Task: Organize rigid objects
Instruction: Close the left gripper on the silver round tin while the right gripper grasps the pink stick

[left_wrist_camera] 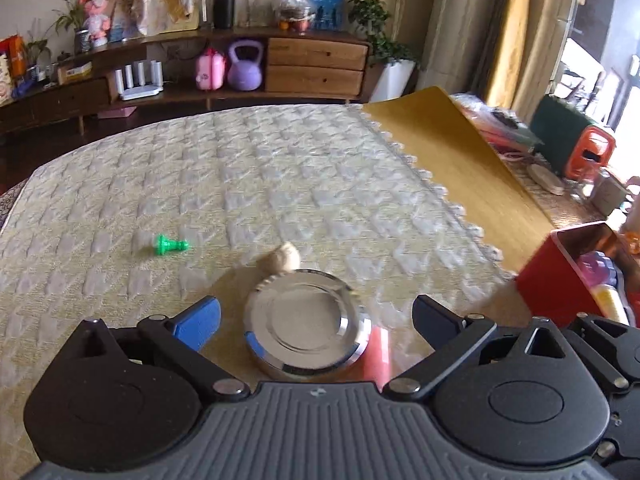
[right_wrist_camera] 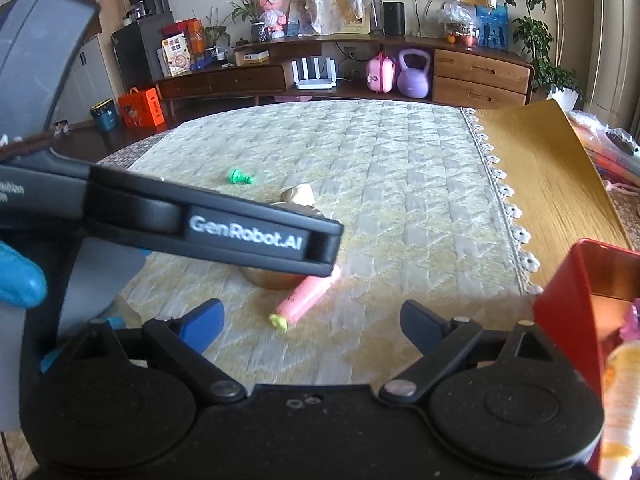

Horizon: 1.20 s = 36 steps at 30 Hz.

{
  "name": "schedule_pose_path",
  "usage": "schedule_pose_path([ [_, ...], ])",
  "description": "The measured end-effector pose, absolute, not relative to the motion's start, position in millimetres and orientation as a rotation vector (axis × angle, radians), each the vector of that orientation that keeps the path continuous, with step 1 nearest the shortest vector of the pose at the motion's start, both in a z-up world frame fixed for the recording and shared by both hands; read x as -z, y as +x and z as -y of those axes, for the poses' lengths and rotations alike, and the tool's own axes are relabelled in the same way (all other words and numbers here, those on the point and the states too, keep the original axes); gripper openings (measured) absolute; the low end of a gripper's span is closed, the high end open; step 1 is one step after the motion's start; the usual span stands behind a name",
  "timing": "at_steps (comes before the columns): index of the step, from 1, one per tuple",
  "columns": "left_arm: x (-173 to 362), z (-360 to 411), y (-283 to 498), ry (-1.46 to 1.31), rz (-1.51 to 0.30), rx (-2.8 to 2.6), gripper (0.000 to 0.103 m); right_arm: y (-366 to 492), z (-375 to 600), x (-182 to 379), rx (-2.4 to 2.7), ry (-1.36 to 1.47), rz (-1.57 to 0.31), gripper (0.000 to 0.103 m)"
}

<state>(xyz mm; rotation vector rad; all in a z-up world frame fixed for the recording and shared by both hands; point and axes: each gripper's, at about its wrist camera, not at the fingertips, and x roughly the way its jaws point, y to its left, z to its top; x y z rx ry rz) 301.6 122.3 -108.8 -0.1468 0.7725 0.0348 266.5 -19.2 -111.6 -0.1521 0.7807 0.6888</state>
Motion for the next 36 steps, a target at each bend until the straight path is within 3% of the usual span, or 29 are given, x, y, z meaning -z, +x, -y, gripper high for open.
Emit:
schedule_pose_path([
  [7,122,-128,312,-0.097,-0.785,-0.020,0.103,272,5,121,-0.720,-0.192,-0.778,0.091],
  [18,135,-132,320,-0.092,-0.793,-0.024,0.103,277,-1,130,-0.761,-0.205,-0.788,0.078],
  [21,137,-134,320,-0.092,-0.799,-0.031,0.103,276,-2,131,-0.732,-0.250,-0.769,0.063],
  [25,140,-134,319,-0.070,-0.801,-0.039,0.101,281,3,130,-0.724,-0.247,-0.767,0.052],
  [31,141,-123,314,-0.003,-0.790,-0.016,0.078,280,8,129,-0.717,-0.272,-0.758,0.037],
  [34,139,-119,312,0.008,-0.791,-0.017,0.077,279,12,128,-0.703,-0.276,-0.753,0.029],
  [36,139,-119,311,0.009,-0.793,-0.021,0.077,278,14,128,-0.686,-0.276,-0.752,0.017],
])
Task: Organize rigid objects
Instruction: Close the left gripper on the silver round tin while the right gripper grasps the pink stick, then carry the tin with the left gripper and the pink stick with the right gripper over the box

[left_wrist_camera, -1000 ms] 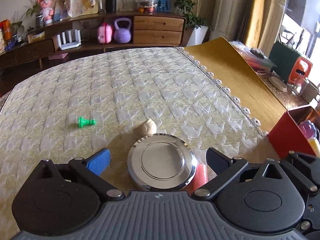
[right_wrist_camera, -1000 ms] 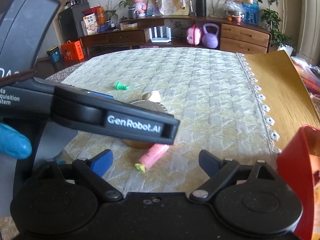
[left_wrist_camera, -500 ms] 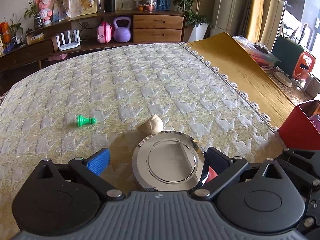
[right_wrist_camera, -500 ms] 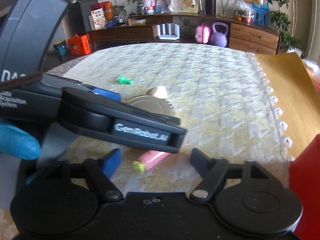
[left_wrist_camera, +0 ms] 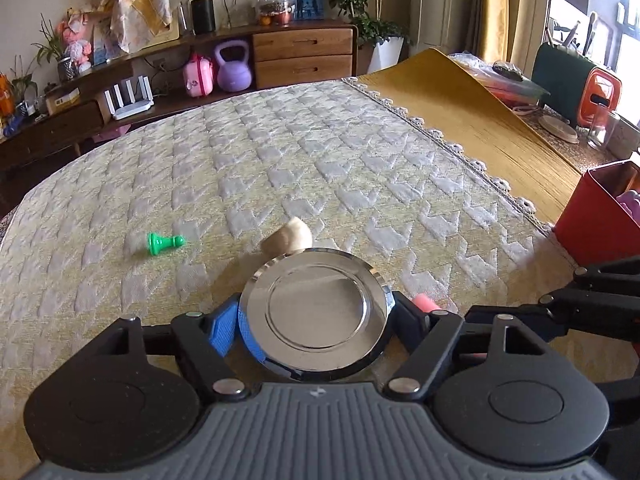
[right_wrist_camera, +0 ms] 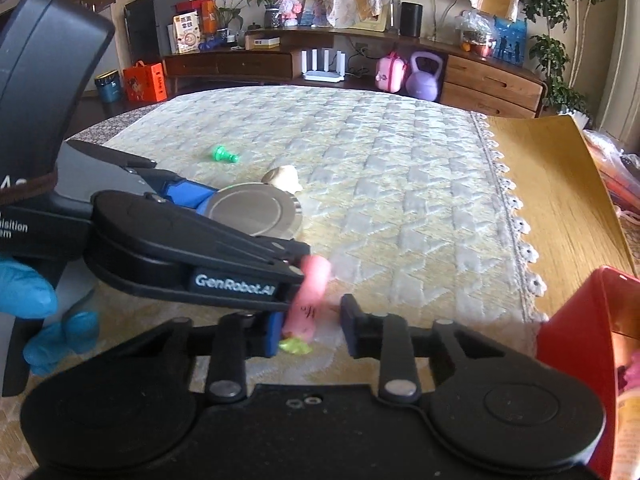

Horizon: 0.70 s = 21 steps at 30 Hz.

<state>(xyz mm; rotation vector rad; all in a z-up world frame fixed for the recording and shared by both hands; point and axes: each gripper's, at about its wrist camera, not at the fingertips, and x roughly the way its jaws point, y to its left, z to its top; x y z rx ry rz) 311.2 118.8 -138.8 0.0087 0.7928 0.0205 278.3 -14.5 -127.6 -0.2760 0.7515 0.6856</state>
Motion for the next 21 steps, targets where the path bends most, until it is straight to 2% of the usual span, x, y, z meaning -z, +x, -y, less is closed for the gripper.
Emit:
schedule_pose_path([
  [1,138,-118,310,0.013,-0.793,-0.023,0.077,278,17,127,-0.676,-0.274,-0.752,0.015],
  [9,132,-108,293,0.034,-0.798,-0.030,0.077,272,37,121,-0.629,-0.226,-0.768,0.015],
  [21,102,-84,257,0.019,-0.798,0.000,0.077,243,80,82,-0.612,-0.146,-0.735,0.015],
])
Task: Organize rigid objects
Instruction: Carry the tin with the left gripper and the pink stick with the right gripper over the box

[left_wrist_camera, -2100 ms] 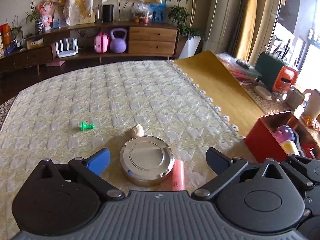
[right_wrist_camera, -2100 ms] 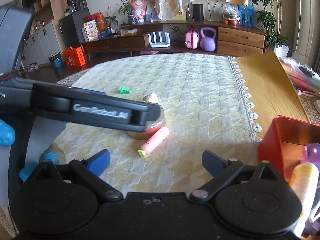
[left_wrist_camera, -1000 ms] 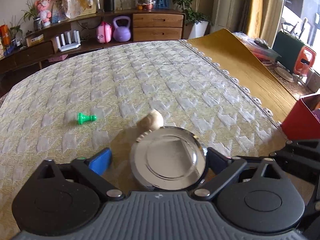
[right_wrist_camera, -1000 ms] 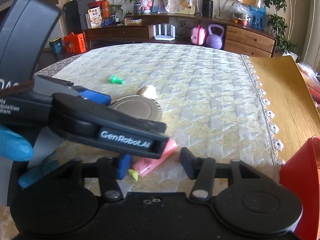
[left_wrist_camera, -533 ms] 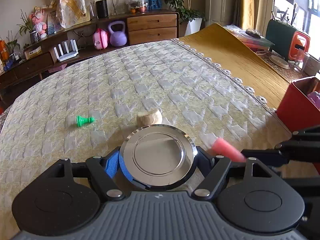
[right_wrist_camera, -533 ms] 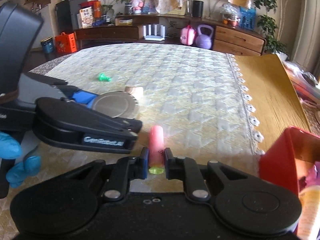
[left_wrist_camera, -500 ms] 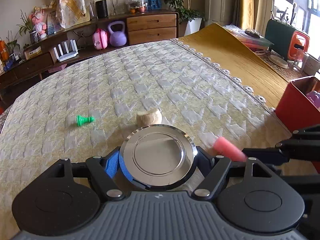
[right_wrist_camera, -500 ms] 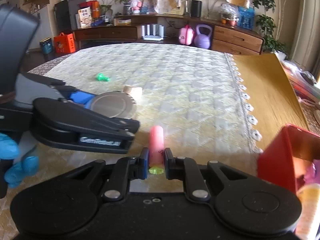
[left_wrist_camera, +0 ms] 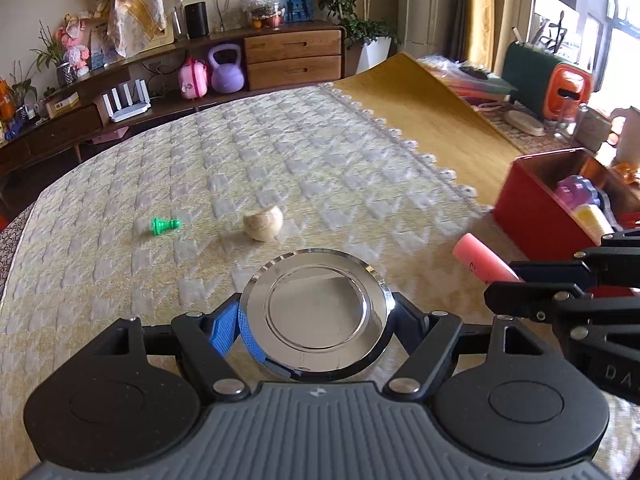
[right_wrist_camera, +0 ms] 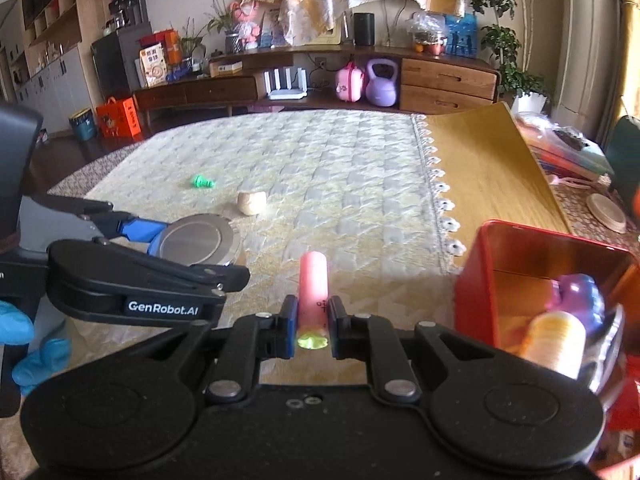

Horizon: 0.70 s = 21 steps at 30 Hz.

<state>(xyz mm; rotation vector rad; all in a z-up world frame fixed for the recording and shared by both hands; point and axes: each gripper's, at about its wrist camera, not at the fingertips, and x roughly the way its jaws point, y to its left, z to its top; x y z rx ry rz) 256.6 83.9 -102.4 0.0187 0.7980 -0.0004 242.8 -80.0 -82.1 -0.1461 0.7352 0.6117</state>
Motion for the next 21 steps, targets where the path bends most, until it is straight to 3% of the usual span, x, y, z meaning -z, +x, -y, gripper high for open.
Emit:
schedule_pose_path([
  [21,38,15,212,0.094,-0.715,0.153,0.077,199,174,34,-0.521,-0.054,-0.653,0.015],
])
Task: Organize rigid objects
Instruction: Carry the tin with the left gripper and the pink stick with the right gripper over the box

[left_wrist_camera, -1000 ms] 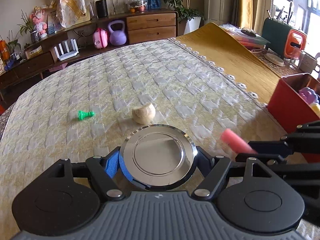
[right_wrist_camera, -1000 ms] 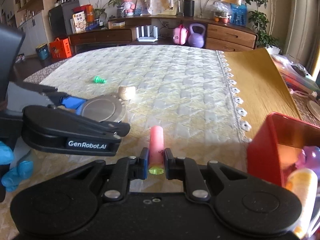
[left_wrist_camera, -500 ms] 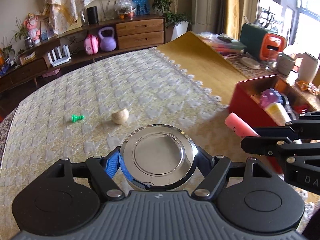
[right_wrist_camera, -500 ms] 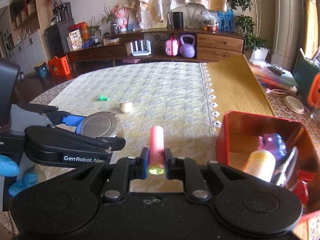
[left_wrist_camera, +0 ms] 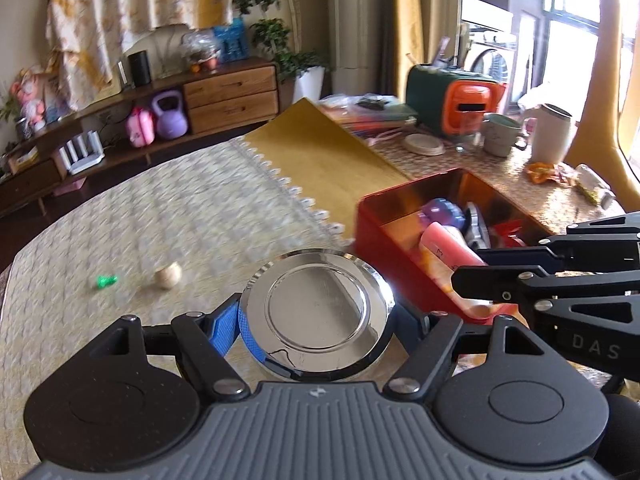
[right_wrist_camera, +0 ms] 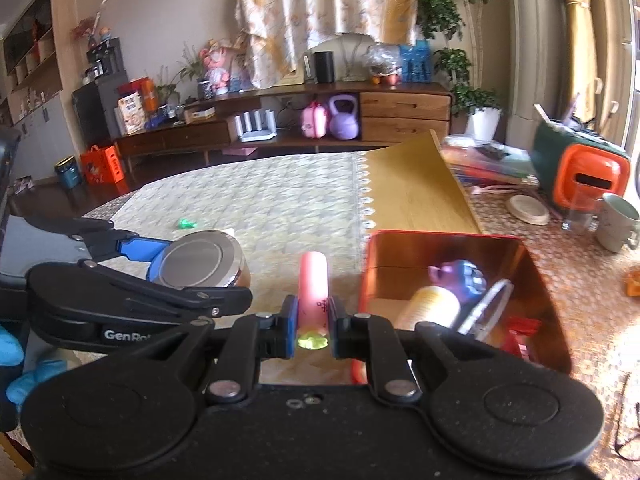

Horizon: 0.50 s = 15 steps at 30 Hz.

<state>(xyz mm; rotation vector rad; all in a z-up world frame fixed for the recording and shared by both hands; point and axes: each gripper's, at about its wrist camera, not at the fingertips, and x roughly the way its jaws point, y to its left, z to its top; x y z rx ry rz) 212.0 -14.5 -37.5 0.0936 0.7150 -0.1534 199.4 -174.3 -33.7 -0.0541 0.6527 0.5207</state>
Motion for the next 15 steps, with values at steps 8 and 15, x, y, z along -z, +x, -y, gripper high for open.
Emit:
schedule_pose_path([
  [8,36,54,212,0.114,-0.717,0.204,0.077,195,216,34,-0.457,-0.032,-0.645,0.015],
  [15,41,83,220,0.131,-0.736,0.240,0.077,198,246,41,-0.402,-0.014,-0.649,0.015],
])
